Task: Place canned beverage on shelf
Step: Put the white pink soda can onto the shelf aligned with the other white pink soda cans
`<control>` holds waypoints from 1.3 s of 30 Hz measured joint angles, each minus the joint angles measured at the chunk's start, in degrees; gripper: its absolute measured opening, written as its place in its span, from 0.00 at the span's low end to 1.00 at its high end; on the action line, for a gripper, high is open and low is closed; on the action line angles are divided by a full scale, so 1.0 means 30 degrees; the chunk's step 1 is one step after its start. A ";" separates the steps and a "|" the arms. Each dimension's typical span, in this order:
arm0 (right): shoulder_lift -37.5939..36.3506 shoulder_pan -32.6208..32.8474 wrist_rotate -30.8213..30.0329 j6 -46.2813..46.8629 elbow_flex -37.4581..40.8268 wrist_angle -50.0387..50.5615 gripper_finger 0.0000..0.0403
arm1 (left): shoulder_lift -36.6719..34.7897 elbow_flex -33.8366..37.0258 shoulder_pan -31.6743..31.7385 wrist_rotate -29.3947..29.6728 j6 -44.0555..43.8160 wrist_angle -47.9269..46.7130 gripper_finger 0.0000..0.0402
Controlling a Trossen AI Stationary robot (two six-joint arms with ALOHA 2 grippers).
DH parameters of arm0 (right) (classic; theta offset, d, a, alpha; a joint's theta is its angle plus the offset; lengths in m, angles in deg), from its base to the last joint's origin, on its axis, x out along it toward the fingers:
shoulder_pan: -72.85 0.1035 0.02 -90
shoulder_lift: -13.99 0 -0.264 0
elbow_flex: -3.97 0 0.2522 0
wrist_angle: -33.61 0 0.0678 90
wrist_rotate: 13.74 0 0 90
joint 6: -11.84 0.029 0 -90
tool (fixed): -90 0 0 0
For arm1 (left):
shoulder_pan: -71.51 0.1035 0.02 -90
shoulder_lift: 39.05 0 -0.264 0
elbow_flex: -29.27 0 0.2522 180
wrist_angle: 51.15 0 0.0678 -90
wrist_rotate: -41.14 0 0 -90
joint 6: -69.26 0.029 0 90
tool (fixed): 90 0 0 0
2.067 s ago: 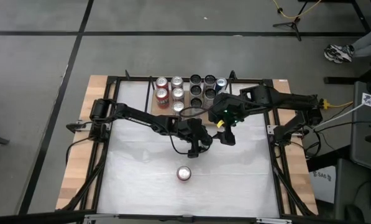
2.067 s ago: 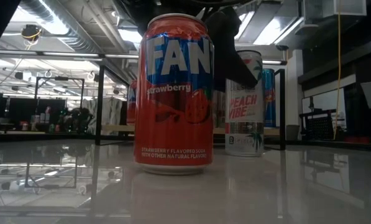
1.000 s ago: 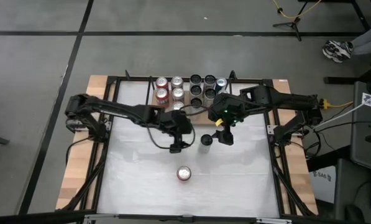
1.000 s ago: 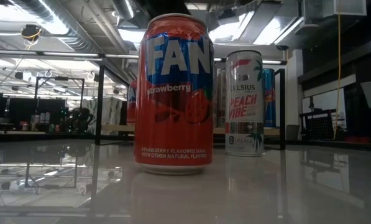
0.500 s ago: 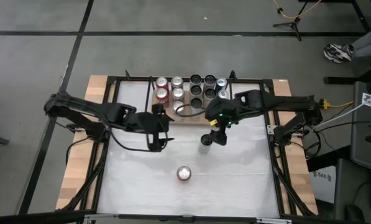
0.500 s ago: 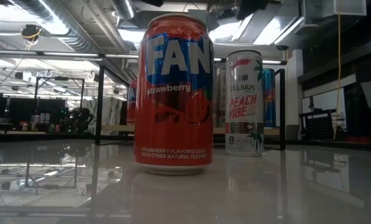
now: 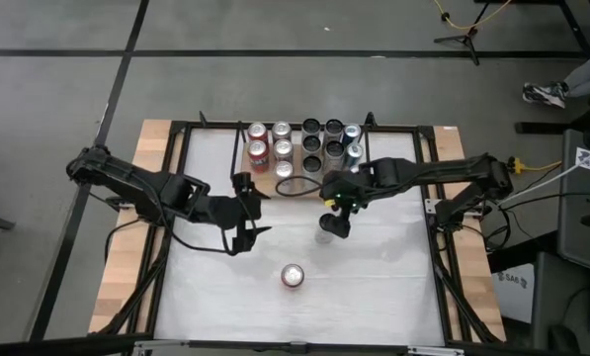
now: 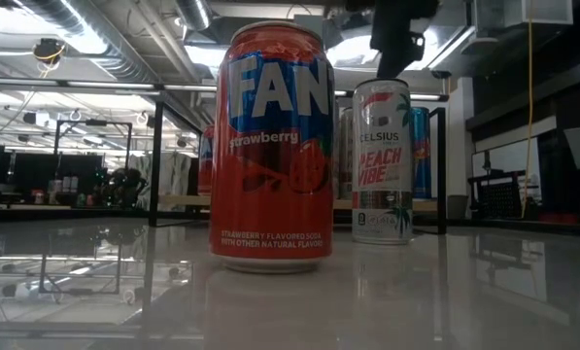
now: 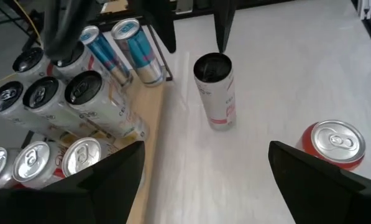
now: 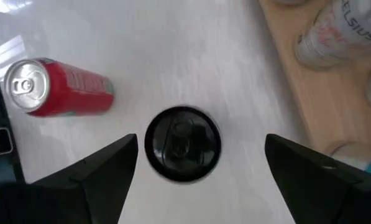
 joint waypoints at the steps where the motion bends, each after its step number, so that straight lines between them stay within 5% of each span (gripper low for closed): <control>1: -0.0006 0.0032 0.0000 0.0000 0.0204 -0.0395 0.86 | 0.0000 0.0007 -0.0077 0.0040 0.0003 0.0017 0.83; 16: -0.0015 0.2170 -0.3143 0.0325 0.0920 -0.2249 0.86 | 0.0007 0.0007 -0.0206 0.0482 -0.0004 0.0031 0.83; 39: -0.0015 0.2229 -0.3184 0.0634 0.1939 -0.2241 0.86 | 0.0015 0.0007 -0.0198 0.0467 -0.0019 0.0038 0.83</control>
